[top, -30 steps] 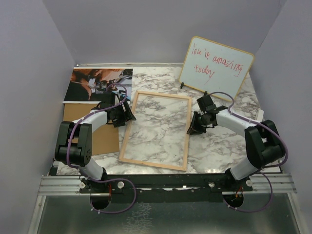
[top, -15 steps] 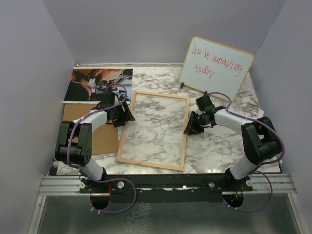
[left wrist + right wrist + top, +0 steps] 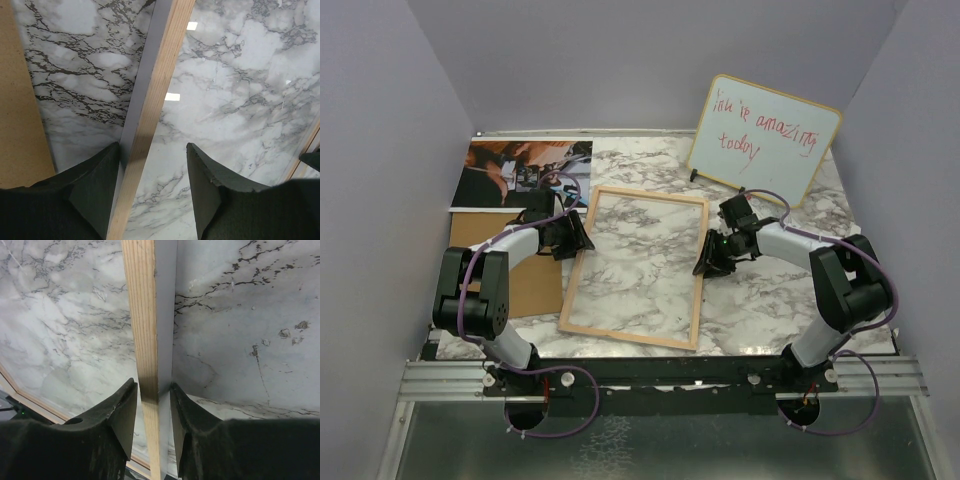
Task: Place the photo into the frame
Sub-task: Place the photo frame item in the photo frame, then move the photo frame to the center of the board.
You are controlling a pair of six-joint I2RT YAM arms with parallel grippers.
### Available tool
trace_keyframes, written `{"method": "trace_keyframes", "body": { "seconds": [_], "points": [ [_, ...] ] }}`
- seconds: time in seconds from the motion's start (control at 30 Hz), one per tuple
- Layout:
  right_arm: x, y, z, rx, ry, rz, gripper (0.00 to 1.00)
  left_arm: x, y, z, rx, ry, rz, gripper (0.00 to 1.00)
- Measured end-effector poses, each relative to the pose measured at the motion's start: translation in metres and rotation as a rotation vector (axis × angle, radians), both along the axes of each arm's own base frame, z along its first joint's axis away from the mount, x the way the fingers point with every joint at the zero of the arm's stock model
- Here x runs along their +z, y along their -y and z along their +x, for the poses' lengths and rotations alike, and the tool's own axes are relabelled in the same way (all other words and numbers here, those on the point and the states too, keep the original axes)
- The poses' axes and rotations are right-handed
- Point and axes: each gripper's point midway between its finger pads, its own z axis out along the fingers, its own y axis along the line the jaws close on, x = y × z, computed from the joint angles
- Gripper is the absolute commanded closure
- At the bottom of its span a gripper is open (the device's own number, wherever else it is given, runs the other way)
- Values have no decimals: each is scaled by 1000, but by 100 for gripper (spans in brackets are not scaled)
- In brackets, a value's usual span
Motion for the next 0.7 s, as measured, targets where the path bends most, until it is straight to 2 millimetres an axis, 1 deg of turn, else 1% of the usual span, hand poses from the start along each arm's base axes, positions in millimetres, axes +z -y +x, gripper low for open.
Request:
{"method": "trace_keyframes", "body": {
  "seconds": [0.1,0.2,0.3,0.4,0.47,0.53,0.6,0.7],
  "points": [
    [2,2,2,-10,12,-12,53,0,0,0,0,1,-1,42],
    [9,8,5,-33,49,-47,45,0,1,0,-2,1,-3,40],
    [26,13,10,-60,102,-60,40,1,1,0,-4,2,-5,36],
    [45,17,14,-89,163,-56,38,2,2,0,-5,4,-12,32],
    [54,18,15,-101,188,-54,37,3,3,-1,-7,3,-12,30],
    [57,19,14,-103,190,-53,37,3,2,-4,-6,-8,-3,29],
    [54,20,10,-96,178,-58,36,3,-2,-11,-1,-34,19,28],
    [45,21,-5,-62,143,-52,36,2,-8,-25,6,-79,51,28]
  ]
}}
